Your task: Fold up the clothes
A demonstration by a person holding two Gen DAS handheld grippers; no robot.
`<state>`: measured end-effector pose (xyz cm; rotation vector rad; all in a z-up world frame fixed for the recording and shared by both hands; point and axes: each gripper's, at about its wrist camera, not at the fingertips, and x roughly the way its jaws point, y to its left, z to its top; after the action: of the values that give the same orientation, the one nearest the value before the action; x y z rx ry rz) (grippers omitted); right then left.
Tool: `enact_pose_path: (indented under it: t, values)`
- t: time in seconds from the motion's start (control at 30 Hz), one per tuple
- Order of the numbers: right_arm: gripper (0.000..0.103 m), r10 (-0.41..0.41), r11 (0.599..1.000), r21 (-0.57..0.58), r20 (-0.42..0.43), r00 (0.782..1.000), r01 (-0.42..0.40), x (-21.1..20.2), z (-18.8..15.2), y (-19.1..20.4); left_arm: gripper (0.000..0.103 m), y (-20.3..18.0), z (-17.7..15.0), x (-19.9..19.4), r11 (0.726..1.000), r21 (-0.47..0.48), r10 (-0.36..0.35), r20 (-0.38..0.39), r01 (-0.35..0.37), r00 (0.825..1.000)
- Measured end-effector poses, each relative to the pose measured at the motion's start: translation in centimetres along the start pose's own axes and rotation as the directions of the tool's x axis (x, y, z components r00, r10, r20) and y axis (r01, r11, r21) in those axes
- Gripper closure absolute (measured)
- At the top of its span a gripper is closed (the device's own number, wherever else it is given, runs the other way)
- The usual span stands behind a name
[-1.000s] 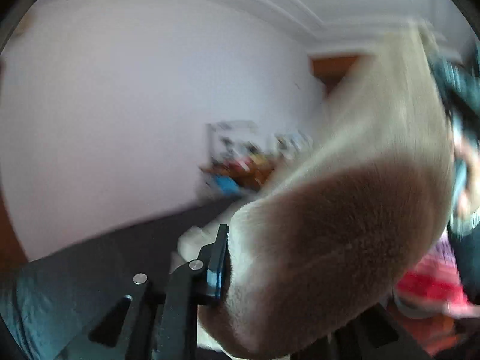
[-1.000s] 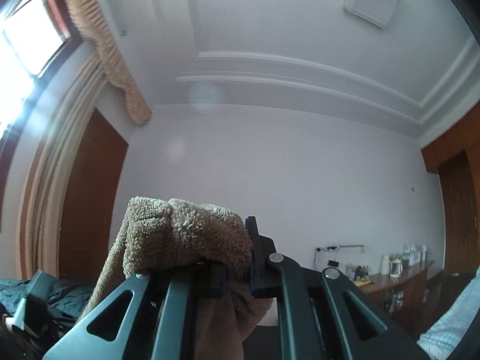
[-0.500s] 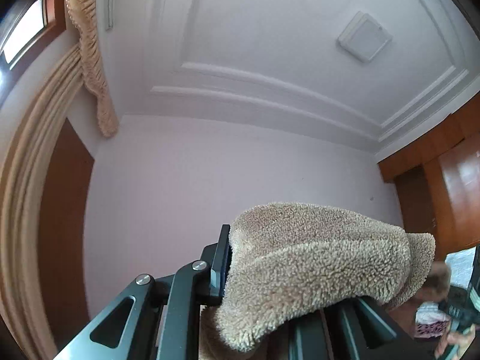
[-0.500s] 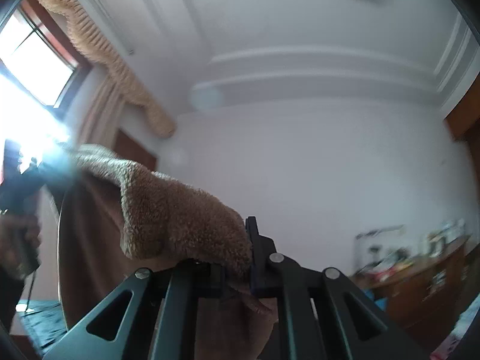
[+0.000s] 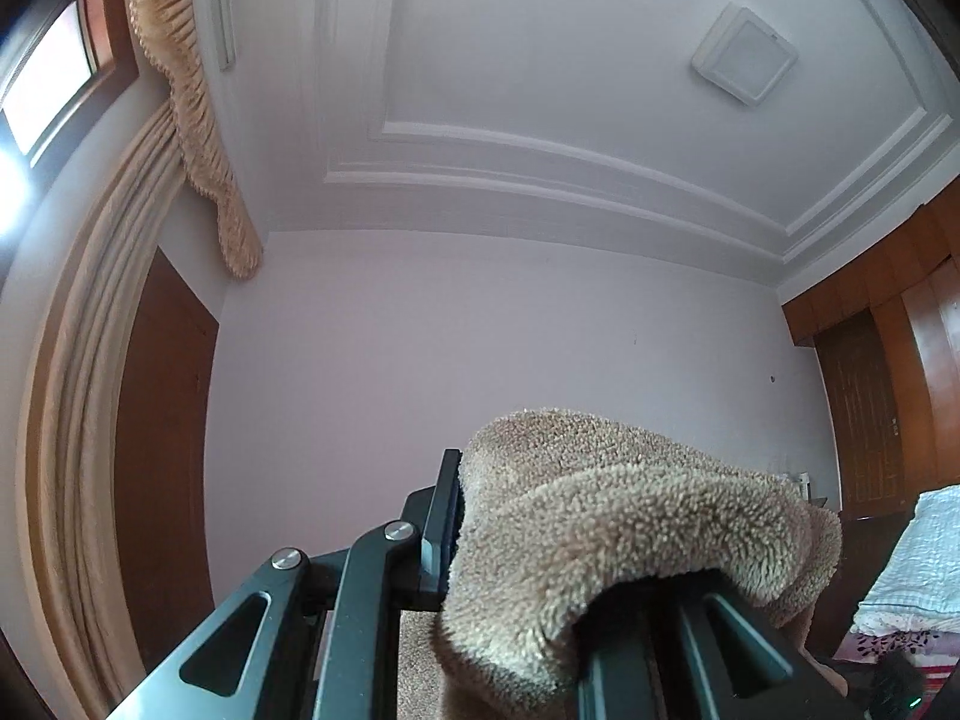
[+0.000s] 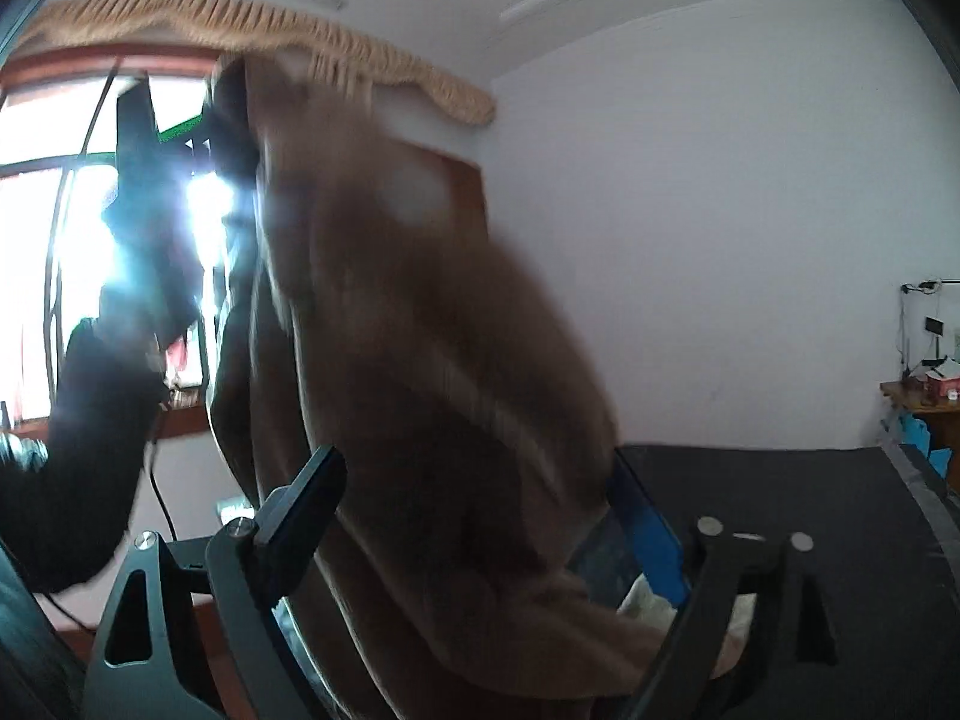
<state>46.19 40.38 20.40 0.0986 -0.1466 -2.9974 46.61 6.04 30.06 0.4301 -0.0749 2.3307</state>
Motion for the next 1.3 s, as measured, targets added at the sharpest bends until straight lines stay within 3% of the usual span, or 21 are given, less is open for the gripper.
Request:
enact_pose_path:
  t: [0.2,0.3,0.33,0.37,0.4,0.47,0.5,0.6,0.67,0.73,0.8,0.9,1.0,1.1,1.2,1.27,1.3]
  values:
    - [0.015,0.049,0.987,0.157,-0.045,0.998,-0.041,2.8,-1.3,-3.8,0.088,-0.2,0.1,-2.3,1.000,0.002,-0.003,0.022,0.003,1.000]
    - [0.017,0.109,0.968,0.232,-0.059,0.992,-0.093,5.0,-0.9,-5.5,0.088,0.3,1.0,-1.4,1.000,-0.021,-0.004,0.016,0.004,1.000]
    - [0.024,0.148,0.958,0.257,-0.074,0.986,-0.124,6.1,-0.8,-5.9,0.088,0.2,0.8,-1.5,1.000,-0.018,0.006,0.010,-0.006,1.000]
    - [0.041,0.200,0.944,0.283,-0.090,0.976,-0.168,7.3,-0.7,-6.0,0.088,-0.4,1.0,-1.5,1.000,-0.013,0.013,0.007,-0.012,1.000]
    - [0.052,0.245,0.931,0.303,-0.105,0.964,-0.203,8.2,-0.6,-5.9,0.088,-0.4,1.1,-1.5,1.000,-0.003,0.031,0.001,-0.031,1.000]
    - [0.093,0.262,0.928,0.310,-0.145,0.954,-0.207,9.7,-0.1,-5.2,0.088,-0.2,1.0,-2.0,0.998,0.000,0.063,-0.008,-0.063,0.998]
    - [0.094,0.238,0.938,0.295,-0.162,0.958,-0.183,9.8,0.1,-4.9,0.088,0.1,1.0,-2.3,0.997,-0.001,0.083,-0.014,-0.083,0.996]
    - [0.094,-0.003,0.984,0.177,-0.096,0.995,0.020,7.0,3.4,-5.6,0.088,2.3,0.2,-3.5,0.990,-0.054,0.130,-0.031,-0.132,0.991]
    - [0.095,-0.153,0.978,0.149,0.017,0.988,0.149,3.8,7.1,-6.7,0.088,3.6,-0.4,-3.8,0.988,-0.085,0.127,-0.039,-0.130,0.991]
    - [0.094,-0.283,0.956,0.120,0.144,0.948,0.267,0.2,11.3,-7.0,0.088,4.2,-1.6,-4.3,0.986,-0.118,0.110,-0.047,-0.115,0.993]
    - [0.095,-0.396,0.915,0.046,0.294,0.870,0.401,-3.4,15.9,-5.1,0.088,4.4,-2.6,-4.5,0.985,-0.142,0.094,-0.048,-0.100,0.994]
    - [0.095,-0.439,0.861,-0.028,0.461,0.771,0.508,-7.0,20.8,-1.4,0.087,4.1,-4.5,-5.1,0.980,-0.185,0.063,-0.060,-0.073,0.996]
    - [0.095,-0.436,0.812,-0.086,0.568,0.698,0.577,-8.7,23.6,2.9,0.087,3.6,-6.8,-5.0,0.977,-0.208,0.017,-0.109,-0.039,0.994]
    - [0.095,-0.419,0.780,-0.126,0.624,0.660,0.613,-10.2,24.5,6.7,0.086,3.1,-9.4,-4.7,0.975,-0.223,-0.041,-0.173,0.001,0.984]
    - [0.095,-0.416,0.765,-0.133,0.645,0.641,0.631,-10.5,24.4,7.9,0.077,2.4,-11.8,-4.6,0.971,-0.236,-0.093,-0.231,0.037,0.968]
    - [0.094,-0.420,0.750,-0.134,0.660,0.622,0.648,-8.8,24.0,8.4,0.057,1.4,-13.5,-4.7,0.966,-0.249,-0.133,-0.263,0.066,0.956]
    - [0.094,-0.423,0.743,-0.133,0.666,0.615,0.656,-8.6,23.9,8.6,0.035,0.9,-14.4,-4.7,0.963,-0.256,-0.153,-0.278,0.080,0.948]
